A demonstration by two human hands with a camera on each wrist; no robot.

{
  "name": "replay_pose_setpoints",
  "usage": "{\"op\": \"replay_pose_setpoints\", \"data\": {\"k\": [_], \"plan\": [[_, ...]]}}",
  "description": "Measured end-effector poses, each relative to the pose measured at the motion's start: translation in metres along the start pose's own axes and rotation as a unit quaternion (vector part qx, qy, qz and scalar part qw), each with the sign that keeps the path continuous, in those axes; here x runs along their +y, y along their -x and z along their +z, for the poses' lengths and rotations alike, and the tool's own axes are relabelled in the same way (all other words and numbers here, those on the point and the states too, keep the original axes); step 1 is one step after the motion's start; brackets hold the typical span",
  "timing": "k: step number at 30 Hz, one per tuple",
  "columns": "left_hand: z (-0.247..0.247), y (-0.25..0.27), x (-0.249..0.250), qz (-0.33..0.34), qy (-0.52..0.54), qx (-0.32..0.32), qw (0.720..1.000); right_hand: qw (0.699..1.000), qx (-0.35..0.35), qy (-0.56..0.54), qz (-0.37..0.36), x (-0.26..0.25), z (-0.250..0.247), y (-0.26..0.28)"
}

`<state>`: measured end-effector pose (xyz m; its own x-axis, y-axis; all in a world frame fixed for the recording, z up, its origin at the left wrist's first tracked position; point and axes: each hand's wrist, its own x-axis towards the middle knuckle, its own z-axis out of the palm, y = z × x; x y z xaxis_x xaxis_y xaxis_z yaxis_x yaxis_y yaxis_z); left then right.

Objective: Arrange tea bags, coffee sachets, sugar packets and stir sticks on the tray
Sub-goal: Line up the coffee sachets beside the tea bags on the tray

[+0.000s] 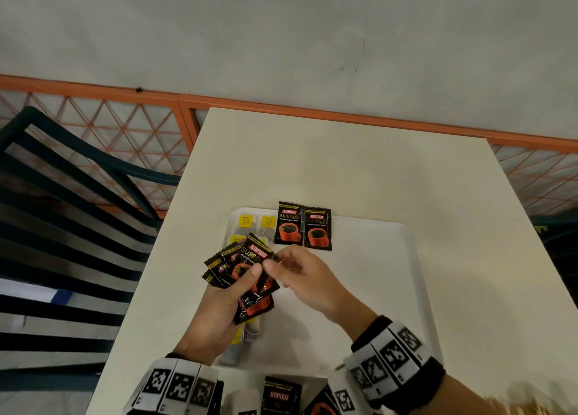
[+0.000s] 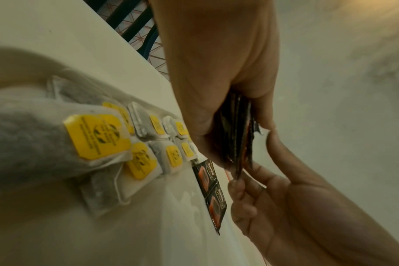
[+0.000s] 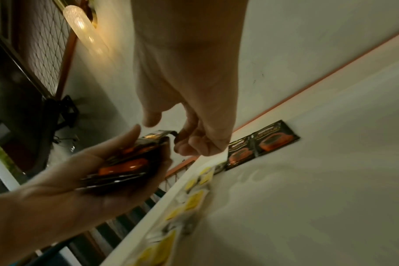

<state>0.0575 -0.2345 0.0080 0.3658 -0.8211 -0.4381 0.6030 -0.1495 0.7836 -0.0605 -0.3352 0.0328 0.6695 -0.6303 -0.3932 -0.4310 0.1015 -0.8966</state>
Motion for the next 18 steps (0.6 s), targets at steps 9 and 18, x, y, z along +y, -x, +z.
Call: {"op": "replay_pose_setpoints", "data": {"k": [9,18], "plan": [[0.000,0.010,0.001,-0.021,0.036,-0.066,0.997,0.991,0.041,-0.126,-0.028,0.000,0.006,0.001],[-0.010,0.011,-0.003,-0.046,-0.002,0.022,0.999,0.985,0.134,-0.109,0.020,0.017,-0.017,-0.021]]}}
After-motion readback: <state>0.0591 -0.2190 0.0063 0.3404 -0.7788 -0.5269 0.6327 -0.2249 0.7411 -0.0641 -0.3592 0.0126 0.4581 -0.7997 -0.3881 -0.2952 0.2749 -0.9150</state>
